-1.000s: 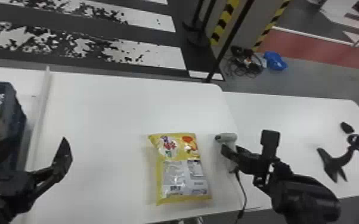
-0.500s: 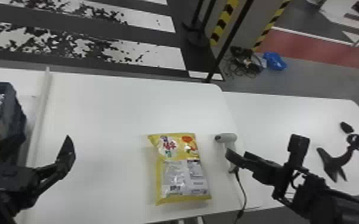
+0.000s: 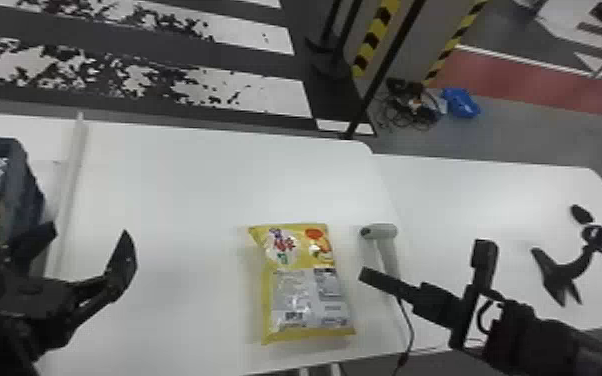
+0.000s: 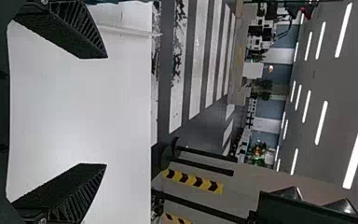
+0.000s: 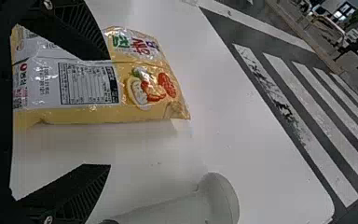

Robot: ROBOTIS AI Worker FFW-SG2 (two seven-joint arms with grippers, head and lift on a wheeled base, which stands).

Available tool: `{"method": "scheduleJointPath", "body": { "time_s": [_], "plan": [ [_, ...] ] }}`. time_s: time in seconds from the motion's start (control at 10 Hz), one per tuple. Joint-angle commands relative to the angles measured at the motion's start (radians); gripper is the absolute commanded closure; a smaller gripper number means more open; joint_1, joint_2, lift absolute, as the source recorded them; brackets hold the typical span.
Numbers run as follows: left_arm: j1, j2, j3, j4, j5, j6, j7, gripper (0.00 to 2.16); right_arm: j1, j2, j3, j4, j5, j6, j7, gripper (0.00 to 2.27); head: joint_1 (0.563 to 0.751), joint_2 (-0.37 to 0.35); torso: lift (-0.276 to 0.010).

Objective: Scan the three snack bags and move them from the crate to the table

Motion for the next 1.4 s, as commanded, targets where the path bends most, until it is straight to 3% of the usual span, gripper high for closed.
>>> {"method": "scheduleJointPath", "body": {
  "time_s": [0.0,0.3,0.7,0.8,0.9,1.0,1.3],
  "plan": [
    [0.000,0.000,-0.001,-0.004,-0.004,0.014,0.001,0.03,-0.037,-0.006,0.048,0.089,0.028,-0.049,0.019,0.06,0.695,-0.350,-0.062],
    [-0.006,-0.001,-0.001,-0.015,-0.006,0.045,0.009,0.03,-0.086,-0.017,0.140,0.179,0.057,-0.095,0.059,0.08,0.695,-0.324,-0.062],
    [-0.048,-0.003,-0.007,0.005,-0.004,0.078,0.009,0.03,-0.172,-0.028,0.226,0.287,0.064,-0.095,0.211,0.12,0.695,-0.248,-0.062],
    [-0.052,-0.003,-0.007,0.016,-0.003,0.078,0.009,0.03,-0.197,-0.035,0.258,0.304,0.121,-0.107,0.240,0.88,0.695,-0.233,-0.062],
    [-0.052,-0.001,-0.007,0.019,-0.001,0.075,0.009,0.03,-0.221,-0.040,0.290,0.331,0.175,-0.104,0.239,1.98,0.695,-0.228,-0.062],
    [-0.051,0.000,-0.005,0.019,0.000,0.075,0.008,0.03,-0.226,-0.048,0.310,0.348,0.181,-0.132,0.248,2.24,0.695,-0.222,-0.062],
    [-0.037,0.002,-0.005,0.016,0.000,0.075,0.006,0.03,-0.203,-0.046,0.307,0.330,0.167,-0.147,0.256,2.24,0.695,-0.211,-0.062]
  ]
}}
